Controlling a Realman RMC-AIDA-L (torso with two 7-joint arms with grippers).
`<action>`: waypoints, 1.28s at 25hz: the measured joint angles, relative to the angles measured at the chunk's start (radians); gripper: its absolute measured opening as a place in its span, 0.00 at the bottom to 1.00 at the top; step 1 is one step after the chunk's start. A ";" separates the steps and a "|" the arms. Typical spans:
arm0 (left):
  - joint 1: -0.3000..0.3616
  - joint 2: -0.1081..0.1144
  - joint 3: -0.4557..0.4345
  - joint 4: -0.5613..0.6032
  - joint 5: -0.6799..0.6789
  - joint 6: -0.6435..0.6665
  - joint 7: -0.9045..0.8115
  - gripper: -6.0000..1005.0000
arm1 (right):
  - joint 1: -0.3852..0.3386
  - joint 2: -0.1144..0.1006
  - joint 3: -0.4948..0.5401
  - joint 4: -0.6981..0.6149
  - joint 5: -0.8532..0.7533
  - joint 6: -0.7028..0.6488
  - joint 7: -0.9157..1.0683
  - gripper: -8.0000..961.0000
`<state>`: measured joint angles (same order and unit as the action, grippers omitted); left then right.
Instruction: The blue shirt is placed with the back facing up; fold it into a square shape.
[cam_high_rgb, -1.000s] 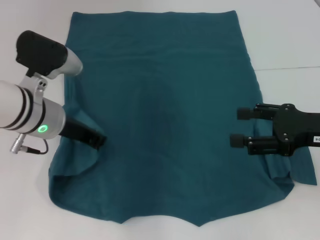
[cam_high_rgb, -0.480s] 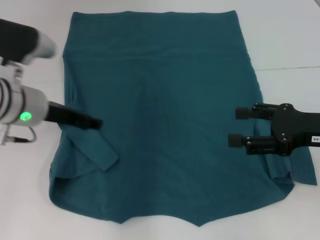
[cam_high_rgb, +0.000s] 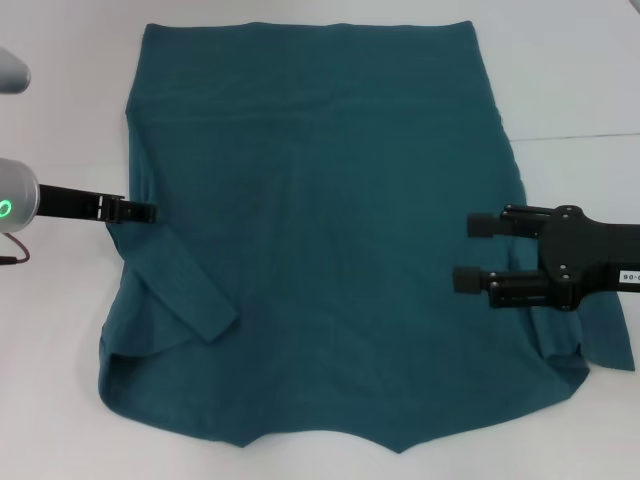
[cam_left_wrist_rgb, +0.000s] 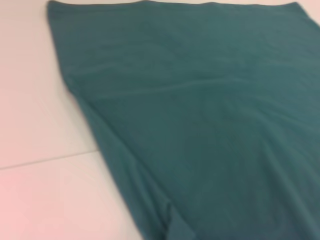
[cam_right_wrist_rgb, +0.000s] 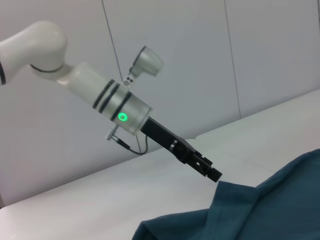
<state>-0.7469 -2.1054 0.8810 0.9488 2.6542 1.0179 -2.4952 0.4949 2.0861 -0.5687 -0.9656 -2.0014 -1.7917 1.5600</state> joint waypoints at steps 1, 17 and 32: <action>0.000 0.001 -0.001 -0.011 0.001 -0.022 0.002 0.83 | 0.001 0.000 0.000 0.001 0.000 0.000 0.000 0.90; -0.016 0.008 0.005 -0.172 0.000 -0.218 0.016 0.90 | 0.003 0.000 -0.008 0.032 0.012 0.002 -0.021 0.90; -0.053 0.007 -0.001 -0.276 0.005 -0.287 0.017 0.90 | 0.005 0.000 -0.008 0.042 0.012 0.000 -0.026 0.90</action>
<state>-0.8003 -2.0980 0.8799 0.6733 2.6589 0.7305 -2.4781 0.5004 2.0862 -0.5767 -0.9234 -1.9895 -1.7917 1.5341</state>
